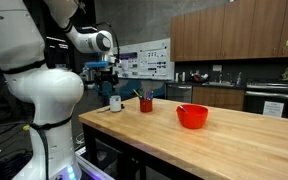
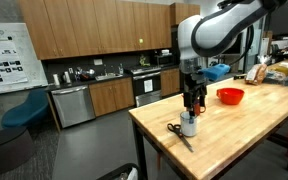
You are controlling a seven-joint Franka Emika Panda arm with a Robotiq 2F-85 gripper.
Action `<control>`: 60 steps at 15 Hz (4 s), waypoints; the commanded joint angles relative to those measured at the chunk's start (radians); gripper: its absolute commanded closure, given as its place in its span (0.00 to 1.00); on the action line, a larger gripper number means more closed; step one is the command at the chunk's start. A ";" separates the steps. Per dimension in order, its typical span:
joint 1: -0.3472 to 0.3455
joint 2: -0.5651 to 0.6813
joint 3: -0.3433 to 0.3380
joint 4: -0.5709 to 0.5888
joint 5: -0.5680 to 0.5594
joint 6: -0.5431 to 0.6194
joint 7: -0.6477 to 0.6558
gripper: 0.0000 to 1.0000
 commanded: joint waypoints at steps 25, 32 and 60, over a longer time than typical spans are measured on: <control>-0.049 -0.097 -0.033 0.038 -0.076 0.008 0.031 0.97; -0.124 -0.192 -0.102 0.097 -0.115 -0.119 0.019 0.97; -0.427 0.046 -0.264 0.233 -0.484 -0.074 0.208 0.97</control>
